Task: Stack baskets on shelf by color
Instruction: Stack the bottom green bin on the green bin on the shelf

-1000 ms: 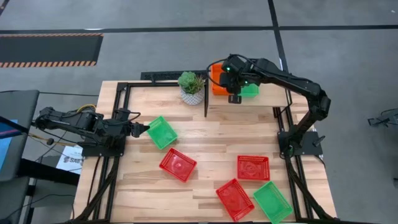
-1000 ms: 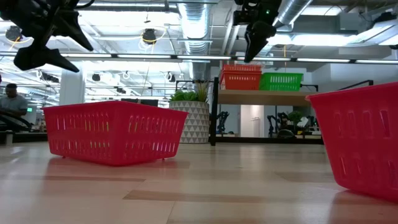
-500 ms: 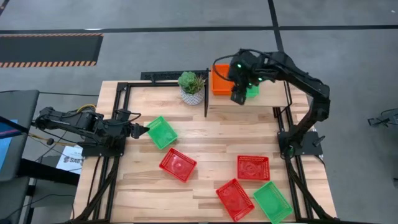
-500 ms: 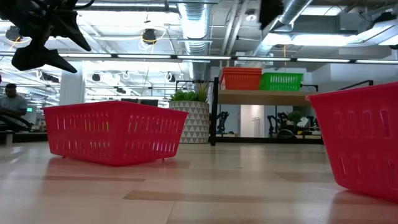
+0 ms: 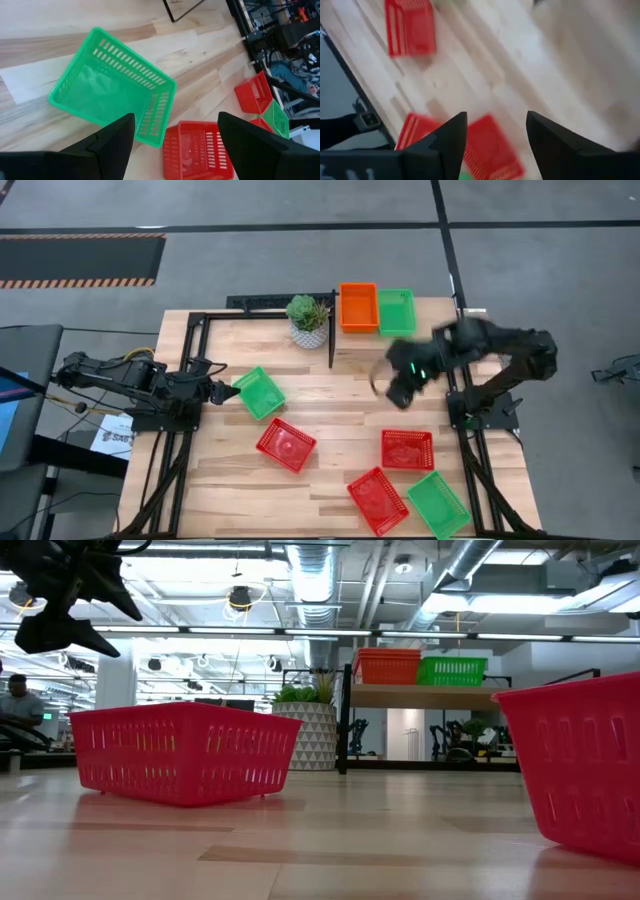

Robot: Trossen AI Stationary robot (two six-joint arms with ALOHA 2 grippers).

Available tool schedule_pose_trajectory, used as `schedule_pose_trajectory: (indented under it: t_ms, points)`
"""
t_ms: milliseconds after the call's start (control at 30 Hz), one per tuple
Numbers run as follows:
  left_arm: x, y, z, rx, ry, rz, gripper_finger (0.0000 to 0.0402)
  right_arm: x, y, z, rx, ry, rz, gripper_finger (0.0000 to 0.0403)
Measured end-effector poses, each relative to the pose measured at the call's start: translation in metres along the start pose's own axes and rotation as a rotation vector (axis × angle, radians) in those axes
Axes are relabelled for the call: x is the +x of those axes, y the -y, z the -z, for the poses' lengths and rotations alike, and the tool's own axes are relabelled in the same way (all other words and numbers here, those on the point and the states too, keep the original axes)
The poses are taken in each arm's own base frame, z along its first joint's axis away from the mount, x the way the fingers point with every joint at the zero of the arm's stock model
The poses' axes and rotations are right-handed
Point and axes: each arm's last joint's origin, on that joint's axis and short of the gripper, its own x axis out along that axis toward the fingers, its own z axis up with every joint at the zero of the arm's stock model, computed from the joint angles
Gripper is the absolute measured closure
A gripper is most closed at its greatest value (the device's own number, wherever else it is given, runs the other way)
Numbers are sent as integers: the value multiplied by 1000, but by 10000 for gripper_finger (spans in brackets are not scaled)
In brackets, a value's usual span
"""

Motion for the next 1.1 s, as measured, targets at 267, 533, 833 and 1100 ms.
schedule_pose_trajectory:
  t_ms: [267,533,833,1100]
  points:
    - [0,0,0,2,-13,3,128,51,-52,81,210,-117,140,179]
    - [0,0,2,5,-48,7,128,86,-118,175,162,-343,-2,179]
    - [0,0,2,25,-55,8,128,95,-162,263,-36,-471,-241,179]
    - [0,-2,0,-5,19,-20,128,104,-155,306,-293,-510,-173,179]
